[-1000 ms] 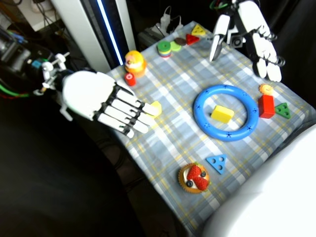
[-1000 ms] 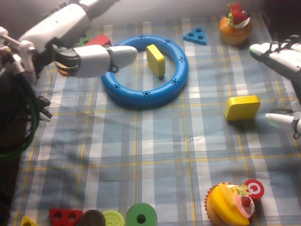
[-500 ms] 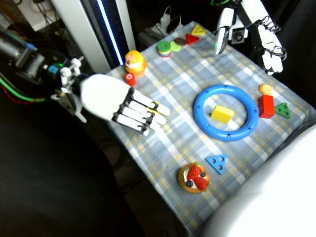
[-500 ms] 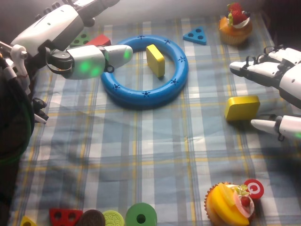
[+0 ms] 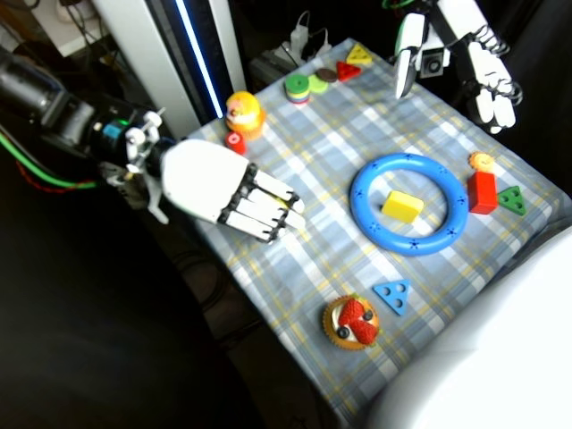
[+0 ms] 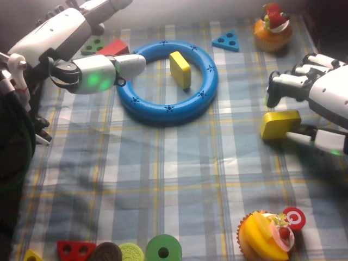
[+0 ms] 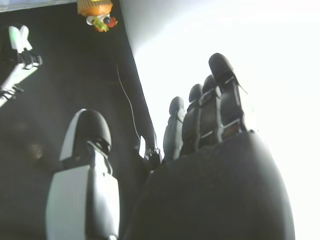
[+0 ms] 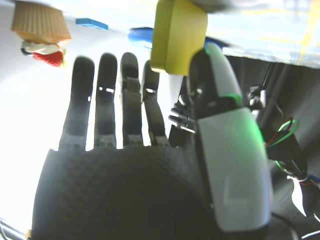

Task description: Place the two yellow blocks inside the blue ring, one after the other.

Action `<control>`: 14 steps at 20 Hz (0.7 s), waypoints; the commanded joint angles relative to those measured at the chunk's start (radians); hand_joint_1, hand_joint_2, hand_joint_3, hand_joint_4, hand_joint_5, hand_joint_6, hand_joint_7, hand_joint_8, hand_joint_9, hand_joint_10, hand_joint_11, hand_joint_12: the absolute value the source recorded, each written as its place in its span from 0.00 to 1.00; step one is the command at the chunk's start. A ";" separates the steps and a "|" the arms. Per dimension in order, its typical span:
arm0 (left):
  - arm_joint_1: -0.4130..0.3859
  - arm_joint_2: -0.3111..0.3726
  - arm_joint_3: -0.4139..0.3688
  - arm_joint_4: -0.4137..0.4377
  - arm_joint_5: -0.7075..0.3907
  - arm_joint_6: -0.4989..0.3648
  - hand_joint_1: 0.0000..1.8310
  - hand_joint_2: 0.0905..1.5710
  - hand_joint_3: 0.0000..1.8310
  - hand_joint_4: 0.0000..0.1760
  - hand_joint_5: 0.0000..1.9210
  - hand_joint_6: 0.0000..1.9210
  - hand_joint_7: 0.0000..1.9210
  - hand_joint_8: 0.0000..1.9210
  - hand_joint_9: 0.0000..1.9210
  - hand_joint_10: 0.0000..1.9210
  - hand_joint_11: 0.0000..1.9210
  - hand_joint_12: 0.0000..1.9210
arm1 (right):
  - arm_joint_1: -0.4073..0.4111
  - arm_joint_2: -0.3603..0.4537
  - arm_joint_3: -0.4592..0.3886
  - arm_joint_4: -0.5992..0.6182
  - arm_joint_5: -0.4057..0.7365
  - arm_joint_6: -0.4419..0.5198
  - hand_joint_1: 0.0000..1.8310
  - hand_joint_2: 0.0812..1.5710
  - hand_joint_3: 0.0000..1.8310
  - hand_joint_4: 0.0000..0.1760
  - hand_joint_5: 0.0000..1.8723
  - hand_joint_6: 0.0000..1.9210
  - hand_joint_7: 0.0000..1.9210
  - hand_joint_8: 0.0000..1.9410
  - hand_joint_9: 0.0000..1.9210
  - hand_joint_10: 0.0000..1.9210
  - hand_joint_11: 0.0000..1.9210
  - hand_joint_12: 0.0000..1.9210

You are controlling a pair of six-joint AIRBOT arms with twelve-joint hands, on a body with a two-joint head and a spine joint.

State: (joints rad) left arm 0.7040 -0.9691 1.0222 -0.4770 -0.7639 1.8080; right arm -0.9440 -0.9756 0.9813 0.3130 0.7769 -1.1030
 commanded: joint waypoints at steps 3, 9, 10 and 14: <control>-0.001 0.005 0.002 0.021 -0.120 -0.006 0.37 0.73 0.00 0.30 0.08 0.00 0.06 0.00 0.04 0.01 0.00 0.52 | 0.021 -0.019 0.032 -0.011 0.094 0.051 0.65 0.77 0.00 0.00 0.35 0.72 0.47 0.67 0.34 0.76 0.07 1.00; 0.016 0.014 -0.003 0.014 -0.135 -0.006 0.39 0.73 0.00 0.29 0.09 0.00 0.07 0.00 0.05 0.02 0.00 0.50 | 0.059 -0.022 0.051 -0.029 0.094 0.057 0.65 0.77 0.00 0.00 0.38 0.69 0.46 0.68 0.33 0.85 0.24 1.00; 0.019 0.015 -0.004 0.015 -0.137 -0.006 0.39 0.73 0.00 0.30 0.09 0.00 0.07 0.00 0.05 0.02 0.00 0.47 | 0.074 -0.021 0.054 -0.040 0.094 0.057 0.64 0.77 0.00 0.00 0.37 0.70 0.44 0.71 0.31 0.88 0.24 1.00; 0.024 0.020 -0.008 0.014 -0.145 -0.006 0.39 0.74 0.00 0.33 0.08 0.00 0.06 0.00 0.04 0.01 0.00 0.40 | 0.133 -0.018 0.065 -0.078 0.094 0.057 0.63 0.79 0.00 0.00 0.33 0.76 0.43 0.72 0.30 0.84 0.10 1.00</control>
State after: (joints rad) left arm 0.7349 -0.9554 1.0149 -0.4862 -0.7872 1.8076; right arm -0.8127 -0.9947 1.0447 0.2420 0.7567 -1.0485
